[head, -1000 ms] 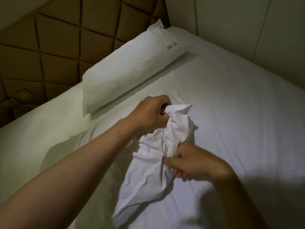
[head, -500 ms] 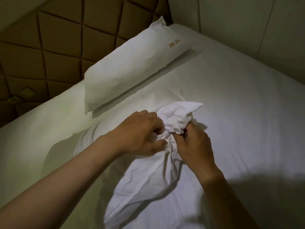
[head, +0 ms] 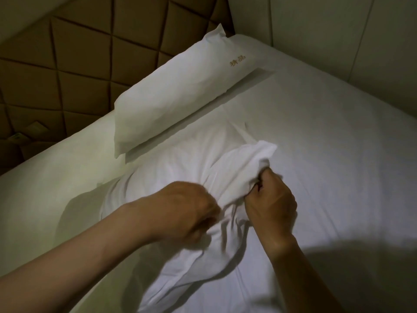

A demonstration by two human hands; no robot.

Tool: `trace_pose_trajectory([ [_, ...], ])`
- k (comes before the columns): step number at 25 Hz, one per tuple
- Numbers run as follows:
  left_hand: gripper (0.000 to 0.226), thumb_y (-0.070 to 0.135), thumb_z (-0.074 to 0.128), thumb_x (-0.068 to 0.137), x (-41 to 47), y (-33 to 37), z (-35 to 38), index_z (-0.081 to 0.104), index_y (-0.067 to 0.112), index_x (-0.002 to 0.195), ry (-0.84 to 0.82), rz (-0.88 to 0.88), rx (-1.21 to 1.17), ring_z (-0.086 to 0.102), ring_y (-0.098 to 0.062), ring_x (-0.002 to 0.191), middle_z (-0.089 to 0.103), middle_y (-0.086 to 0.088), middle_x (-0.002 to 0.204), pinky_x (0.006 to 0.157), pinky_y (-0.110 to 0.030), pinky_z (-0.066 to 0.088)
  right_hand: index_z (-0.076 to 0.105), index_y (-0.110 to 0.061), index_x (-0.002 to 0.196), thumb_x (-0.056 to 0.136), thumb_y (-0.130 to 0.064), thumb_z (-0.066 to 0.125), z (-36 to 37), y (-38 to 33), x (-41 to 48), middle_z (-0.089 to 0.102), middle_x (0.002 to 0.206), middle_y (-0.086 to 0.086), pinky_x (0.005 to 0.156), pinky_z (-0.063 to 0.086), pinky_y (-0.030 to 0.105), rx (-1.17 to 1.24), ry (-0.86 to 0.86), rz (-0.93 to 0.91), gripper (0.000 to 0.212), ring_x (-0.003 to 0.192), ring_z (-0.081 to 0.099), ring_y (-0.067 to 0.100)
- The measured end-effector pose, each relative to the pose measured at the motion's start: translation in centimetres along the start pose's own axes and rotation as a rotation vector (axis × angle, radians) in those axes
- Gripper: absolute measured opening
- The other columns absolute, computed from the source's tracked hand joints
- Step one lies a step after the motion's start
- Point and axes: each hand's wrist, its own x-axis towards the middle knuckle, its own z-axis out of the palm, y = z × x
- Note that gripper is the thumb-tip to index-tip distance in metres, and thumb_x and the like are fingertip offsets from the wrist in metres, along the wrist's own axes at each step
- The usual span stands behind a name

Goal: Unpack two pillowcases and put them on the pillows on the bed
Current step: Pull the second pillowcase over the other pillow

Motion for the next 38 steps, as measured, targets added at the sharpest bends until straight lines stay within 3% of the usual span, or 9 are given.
trace_pose_trajectory([
  [9,0.035,0.042,0.038,0.101,2.1,1.1,-0.7,0.049,0.019,0.077,-0.279,-0.077,0.030,0.048,-0.011,0.065,0.049,0.006,0.070,0.070,-0.033,0.045,0.065,-0.009,0.087,0.090,-0.017,0.068,1.0,-0.3,-1.0,0.065,0.077,0.003,0.057,0.047,0.022,0.047,0.027,-0.001,0.009,0.062,0.060,0.017],
  [12,0.044,0.051,0.043,0.099,5.4,-0.8,-2.3,0.052,0.018,0.071,-0.002,-0.281,-0.221,0.049,-0.010,0.059,0.052,0.005,0.064,0.065,-0.032,0.046,0.067,-0.012,0.095,0.089,-0.031,0.069,0.9,-0.7,-1.2,0.069,0.085,0.002,0.064,0.054,0.031,0.134,0.003,-0.003,0.019,0.072,0.065,0.020],
  [14,0.031,0.053,0.066,0.085,7.2,-1.7,-2.8,0.055,0.024,0.083,0.238,-0.278,-0.131,0.054,-0.012,0.065,0.059,0.006,0.075,0.067,-0.037,0.054,0.066,-0.014,0.102,0.090,-0.035,0.067,0.8,-0.8,-1.0,0.069,0.093,-0.002,0.068,0.052,0.025,0.190,-0.011,0.017,0.024,0.078,0.064,0.014],
  [17,0.068,0.039,0.081,0.076,9.3,-2.1,-3.7,0.042,0.037,0.132,0.144,-0.229,-0.284,0.055,-0.013,0.106,0.054,0.008,0.127,0.094,-0.030,0.051,0.063,-0.014,0.110,0.091,-0.031,0.066,0.6,-0.4,-0.7,0.063,0.097,-0.008,0.068,0.041,0.005,0.214,-0.071,0.066,0.026,0.082,0.058,0.006],
  [21,0.040,0.030,0.076,0.082,10.3,-3.2,-5.4,0.061,0.028,0.120,0.006,-0.223,-0.331,0.059,-0.014,0.103,0.062,0.008,0.118,0.095,-0.036,0.053,0.060,-0.023,0.108,0.095,-0.026,0.060,0.4,-0.6,-0.5,0.061,0.093,-0.016,0.059,0.040,-0.003,0.331,-0.127,0.089,0.013,0.076,0.057,-0.003],
  [26,0.016,0.016,0.075,0.084,8.8,-5.8,-5.0,0.074,0.009,0.098,0.130,-0.294,-0.622,0.070,-0.032,0.085,0.073,-0.013,0.100,0.072,-0.052,0.059,0.063,-0.030,0.096,0.095,-0.047,0.055,-2.3,0.8,2.4,0.067,0.088,-0.012,0.073,0.055,0.021,0.227,-0.616,0.120,0.019,0.082,0.066,0.009],
  [31,0.009,0.015,0.072,0.085,9.3,-4.5,-2.8,0.074,0.017,0.093,0.177,-0.330,-0.694,0.070,-0.034,0.080,0.074,-0.013,0.091,0.067,-0.052,0.058,0.065,-0.034,0.100,0.090,-0.050,0.063,-3.6,2.7,2.5,0.069,0.082,-0.014,0.068,0.057,0.026,0.106,-0.982,0.114,0.019,0.073,0.067,0.009],
  [35,0.013,0.020,0.074,0.084,8.8,-2.3,-1.8,0.069,0.025,0.095,0.212,-0.341,-0.763,0.069,-0.018,0.068,0.071,-0.003,0.085,0.061,-0.040,0.061,0.071,-0.022,0.078,0.087,-0.013,0.060,-4.5,2.2,4.0,0.072,0.082,0.004,0.071,0.058,0.042,0.256,-0.580,0.311,0.016,0.076,0.068,0.024],
  [38,0.022,0.030,0.072,0.084,8.4,0.7,1.0,0.064,0.026,0.104,0.177,-0.160,-0.474,0.062,-0.010,0.084,0.062,0.007,0.100,0.077,-0.034,0.057,0.067,-0.011,0.079,0.094,-0.037,0.054,-5.9,1.6,5.0,0.071,0.084,0.015,0.075,0.054,0.045,0.468,-0.405,0.646,0.033,0.076,0.065,0.032],
])
